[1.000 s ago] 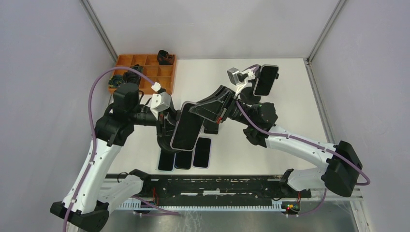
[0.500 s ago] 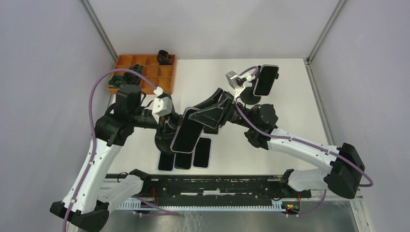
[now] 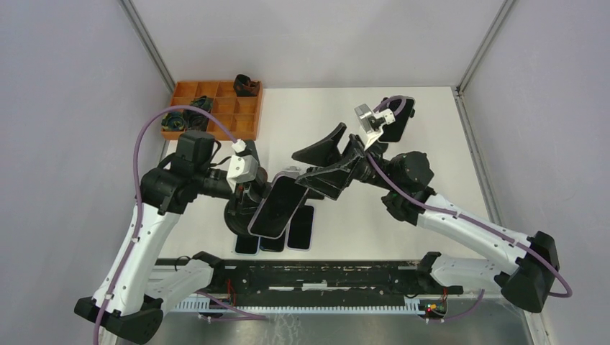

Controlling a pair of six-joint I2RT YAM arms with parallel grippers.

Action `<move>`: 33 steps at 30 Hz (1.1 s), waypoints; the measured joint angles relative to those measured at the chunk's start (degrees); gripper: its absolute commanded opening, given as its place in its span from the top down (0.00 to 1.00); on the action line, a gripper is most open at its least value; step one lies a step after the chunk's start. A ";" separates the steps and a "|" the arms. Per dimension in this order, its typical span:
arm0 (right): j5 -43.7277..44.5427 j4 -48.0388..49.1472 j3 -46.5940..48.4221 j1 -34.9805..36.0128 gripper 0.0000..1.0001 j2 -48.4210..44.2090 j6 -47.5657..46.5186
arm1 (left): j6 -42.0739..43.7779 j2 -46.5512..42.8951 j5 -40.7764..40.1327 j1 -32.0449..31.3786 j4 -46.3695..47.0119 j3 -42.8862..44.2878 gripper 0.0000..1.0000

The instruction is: Remove the phone from the phone stand

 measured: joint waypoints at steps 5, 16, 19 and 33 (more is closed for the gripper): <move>0.37 -7.32 -1.75 -0.39 0.02 -5.70 -5.42 | 0.37 -0.13 0.39 0.00 -1.27 1.07 0.98; 8.50 -16.65 -11.96 -0.94 0.02 -16.74 -10.67 | 0.37 -0.24 0.63 0.00 -2.34 1.22 0.98; 7.19 -24.52 -5.75 -0.94 0.02 -13.46 -13.60 | 0.98 -0.24 0.57 0.00 -3.54 1.29 0.98; 2.47 -25.97 -3.28 -0.15 0.18 -11.43 -13.00 | 4.46 1.68 0.63 0.00 -7.39 1.49 0.98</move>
